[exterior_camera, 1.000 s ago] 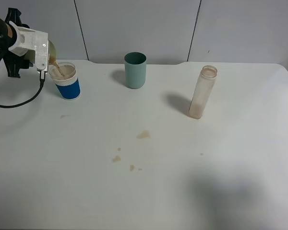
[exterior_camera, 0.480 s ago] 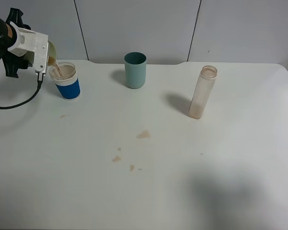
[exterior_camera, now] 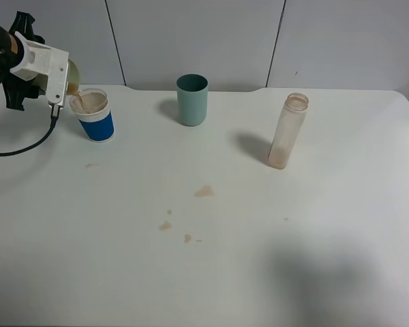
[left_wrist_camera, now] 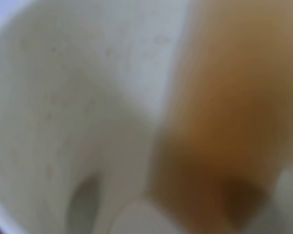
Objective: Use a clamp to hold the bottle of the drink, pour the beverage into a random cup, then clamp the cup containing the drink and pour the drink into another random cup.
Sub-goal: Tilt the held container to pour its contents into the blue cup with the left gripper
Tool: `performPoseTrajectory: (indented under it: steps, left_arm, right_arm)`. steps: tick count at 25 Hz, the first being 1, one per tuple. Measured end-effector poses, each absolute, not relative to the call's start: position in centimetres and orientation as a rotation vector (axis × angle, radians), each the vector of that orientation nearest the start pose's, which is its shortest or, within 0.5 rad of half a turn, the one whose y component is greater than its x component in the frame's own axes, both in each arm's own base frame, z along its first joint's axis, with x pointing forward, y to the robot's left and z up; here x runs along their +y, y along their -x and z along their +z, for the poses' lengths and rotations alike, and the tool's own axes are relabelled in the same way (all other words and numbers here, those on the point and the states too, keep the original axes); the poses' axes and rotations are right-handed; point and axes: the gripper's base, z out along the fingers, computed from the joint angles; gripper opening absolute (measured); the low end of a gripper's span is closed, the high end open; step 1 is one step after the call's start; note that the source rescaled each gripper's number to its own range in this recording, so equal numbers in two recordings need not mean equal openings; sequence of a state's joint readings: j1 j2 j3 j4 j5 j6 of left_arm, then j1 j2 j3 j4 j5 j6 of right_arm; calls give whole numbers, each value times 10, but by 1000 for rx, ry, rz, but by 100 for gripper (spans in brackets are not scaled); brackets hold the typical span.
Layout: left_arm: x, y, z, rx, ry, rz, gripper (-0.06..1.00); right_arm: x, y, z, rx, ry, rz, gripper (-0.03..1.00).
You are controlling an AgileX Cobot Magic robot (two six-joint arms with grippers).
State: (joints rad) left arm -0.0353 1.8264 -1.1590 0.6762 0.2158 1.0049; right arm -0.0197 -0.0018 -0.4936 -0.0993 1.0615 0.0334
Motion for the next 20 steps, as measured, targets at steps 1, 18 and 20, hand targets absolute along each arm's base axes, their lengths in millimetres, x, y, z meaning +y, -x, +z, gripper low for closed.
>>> performPoseTrajectory:
  steps: [1,18,20]
  left_arm:
    - [-2,-397,206,-2301,2482,-1230,2]
    - [-2,-400,212,-2302,2485,-1261,2]
    - [-2,-400,212,-2299,2486,-1262,2]
  right_arm:
    - [-8,5,276,2047,-59,-111,100]
    - [-8,5,276,2047,-59,-111,100]
    - [-8,5,276,2047,-59,-111,100]
